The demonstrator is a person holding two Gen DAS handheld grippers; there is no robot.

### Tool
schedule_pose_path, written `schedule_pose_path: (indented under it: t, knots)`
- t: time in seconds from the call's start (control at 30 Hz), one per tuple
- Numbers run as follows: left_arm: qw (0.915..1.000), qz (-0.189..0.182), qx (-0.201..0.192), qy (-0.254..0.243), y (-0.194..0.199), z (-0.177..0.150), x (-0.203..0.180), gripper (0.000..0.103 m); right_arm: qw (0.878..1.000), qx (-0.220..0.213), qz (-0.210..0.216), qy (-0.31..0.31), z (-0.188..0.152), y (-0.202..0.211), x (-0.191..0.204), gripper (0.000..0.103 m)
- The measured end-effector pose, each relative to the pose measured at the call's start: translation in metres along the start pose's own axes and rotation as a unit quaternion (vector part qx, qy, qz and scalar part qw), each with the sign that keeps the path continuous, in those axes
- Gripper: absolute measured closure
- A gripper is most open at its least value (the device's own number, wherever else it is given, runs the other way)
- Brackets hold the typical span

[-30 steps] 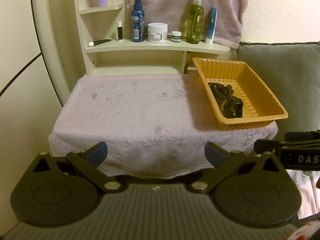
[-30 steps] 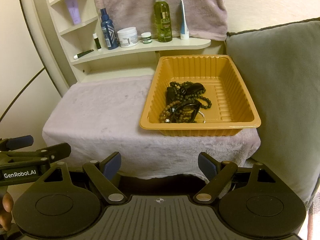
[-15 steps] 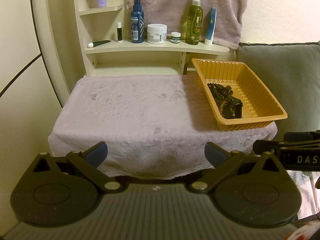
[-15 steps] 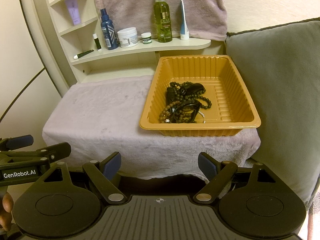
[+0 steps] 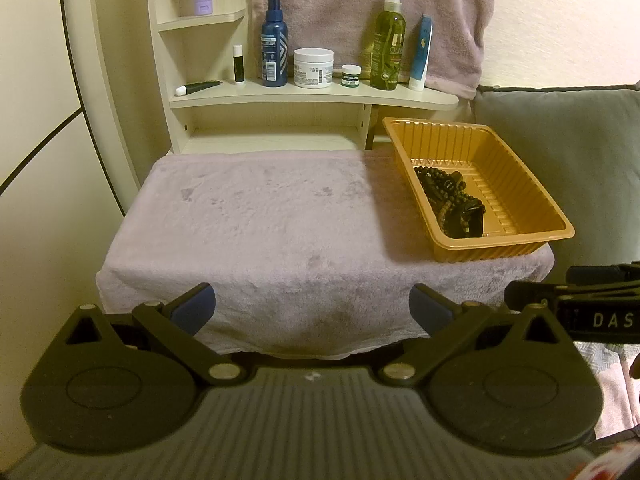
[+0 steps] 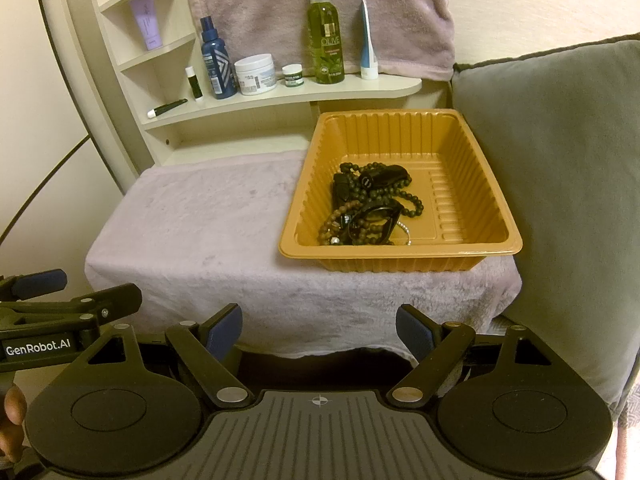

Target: Organize jewelry

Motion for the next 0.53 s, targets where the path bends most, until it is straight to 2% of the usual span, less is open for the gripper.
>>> schedule_pose_path:
  t: [0.53]
  knots:
    - [0.9999, -0.004, -0.011, 0.002, 0.0032, 0.0012, 0.0004, 0.0, 1.0, 0.0, 0.0, 0.0, -0.0001, 0.0, 0.0, 0.019]
Point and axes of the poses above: each gripper's, at about its wrist camera, not at the fingertips, and y roughly against the way its jaws point, x to its left, z to its top, the point moved 1 cm from there along -y, roughly the way its jaws point, and after that the axes turned 14 degrees about -y, right-handed, at the moved point
